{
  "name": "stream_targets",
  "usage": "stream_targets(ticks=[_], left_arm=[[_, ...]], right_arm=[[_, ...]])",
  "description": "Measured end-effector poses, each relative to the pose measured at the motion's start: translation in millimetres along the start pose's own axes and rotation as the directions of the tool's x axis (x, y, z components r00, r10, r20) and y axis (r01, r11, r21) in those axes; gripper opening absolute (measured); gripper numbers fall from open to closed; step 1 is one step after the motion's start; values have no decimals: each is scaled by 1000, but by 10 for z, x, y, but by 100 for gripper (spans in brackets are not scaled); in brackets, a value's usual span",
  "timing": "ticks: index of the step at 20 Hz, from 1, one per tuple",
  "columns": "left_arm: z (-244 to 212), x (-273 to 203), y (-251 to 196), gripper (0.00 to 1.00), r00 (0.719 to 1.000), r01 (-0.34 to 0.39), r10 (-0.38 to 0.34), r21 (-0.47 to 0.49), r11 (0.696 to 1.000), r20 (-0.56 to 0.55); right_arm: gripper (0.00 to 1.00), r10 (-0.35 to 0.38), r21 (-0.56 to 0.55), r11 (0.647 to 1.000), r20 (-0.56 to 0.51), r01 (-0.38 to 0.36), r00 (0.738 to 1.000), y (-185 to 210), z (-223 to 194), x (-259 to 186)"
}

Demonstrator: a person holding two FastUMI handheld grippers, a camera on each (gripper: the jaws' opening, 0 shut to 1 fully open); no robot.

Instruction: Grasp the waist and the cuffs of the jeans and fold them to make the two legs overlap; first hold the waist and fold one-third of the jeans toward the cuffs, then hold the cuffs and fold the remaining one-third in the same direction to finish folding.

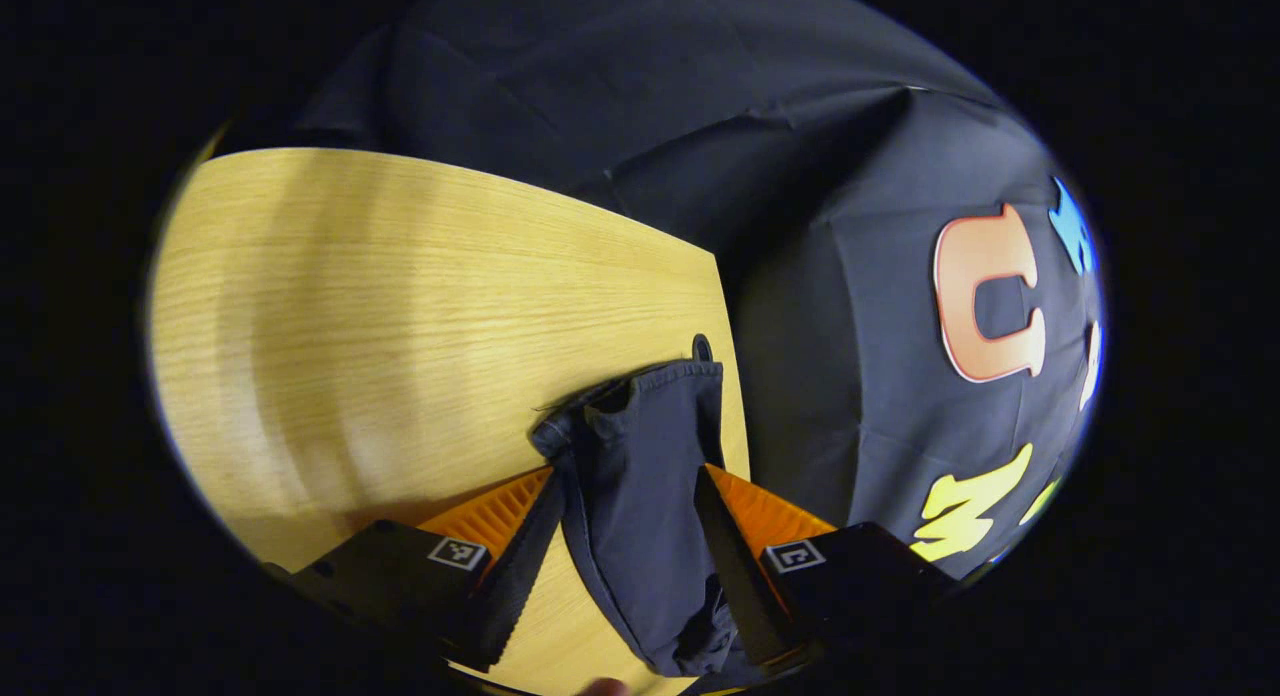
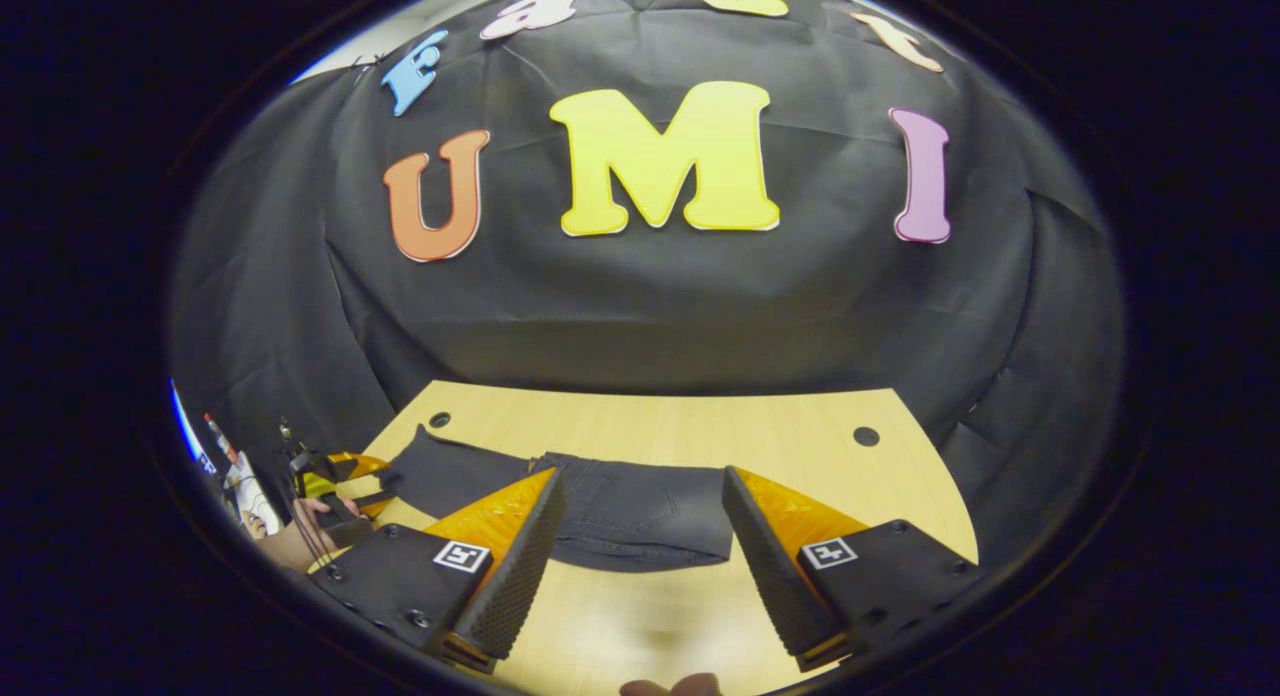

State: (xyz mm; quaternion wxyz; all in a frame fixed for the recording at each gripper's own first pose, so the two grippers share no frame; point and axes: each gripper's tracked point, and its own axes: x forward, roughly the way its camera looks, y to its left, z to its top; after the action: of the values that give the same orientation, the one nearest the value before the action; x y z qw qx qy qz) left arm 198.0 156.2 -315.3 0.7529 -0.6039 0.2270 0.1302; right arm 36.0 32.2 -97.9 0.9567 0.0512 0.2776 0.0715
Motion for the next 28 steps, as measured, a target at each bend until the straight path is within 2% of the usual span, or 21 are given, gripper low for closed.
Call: stream_targets(ticks=[1,2,3,6,7,9,11,12,13,14,16,20,21,22,24,26,28], left_arm=[[-1,37,109,64,999,-41,41,5,999,6],[-10,78,112,43,999,-36,36,-5,999,10],[-14,84,107,21,999,-38,38,0,999,10],[-26,62,60,13,999,-43,43,32,999,18],[-28,30,0,9,999,-34,32,53,998,28],[-14,-50,-231,7,999,7,-13,119,993,49],[-48,-132,-511,6,996,52,-66,223,973,56],[-91,-184,-661,6,994,69,-89,286,956,56],[-133,-245,-829,5,992,93,-118,343,935,54],[-193,-312,-1013,5,988,119,-150,396,911,48],[-389,-425,-1383,5,978,162,-207,503,849,35],[-951,-664,-2084,5,951,234,-310,693,682,-17],[-1090,-759,-2219,4,945,243,-326,730,639,-29],[-1253,-824,-2346,4,939,251,-341,763,596,-43],[-1604,-888,-2566,4,931,258,-359,814,520,-65],[-2001,-933,-2666,4,926,268,-366,846,461,-94],[-2291,-1077,-2679,4,923,274,-365,868,414,-117]], right_arm=[[97,-3,4,1000,-1,3,1000,-25,-14,-22],[100,-8,7,1000,0,8,1000,-57,-28,-44],[97,-17,11,1000,0,17,1000,-95,-44,-68],[100,-42,33,999,-1,42,999,-243,-109,-173],[97,-49,42,998,2,49,999,-292,-117,-211],[100,-62,53,997,12,62,998,-380,-132,-304],[97,-72,56,996,23,71,997,-460,-141,-393],[100,-76,58,996,30,74,997,-495,-125,-440],[94,-83,58,995,39,81,996,-544,-127,-491],[100,-87,55,995,51,84,995,-583,-108,-550],[97,-108,39,994,78,106,991,-676,-75,-660],[97,-123,10,992,116,123,986,-833,-72,-887],[100,-125,9,992,121,125,985,-879,-80,-944],[94,-128,11,992,127,127,984,-934,-93,-979],[97,-137,27,991,137,135,981,-1067,-118,-1084],[100,-149,52,988,146,143,978,-1224,-143,-1183],[97,-171,82,984,147,160,974,-1421,-186,-1262]])
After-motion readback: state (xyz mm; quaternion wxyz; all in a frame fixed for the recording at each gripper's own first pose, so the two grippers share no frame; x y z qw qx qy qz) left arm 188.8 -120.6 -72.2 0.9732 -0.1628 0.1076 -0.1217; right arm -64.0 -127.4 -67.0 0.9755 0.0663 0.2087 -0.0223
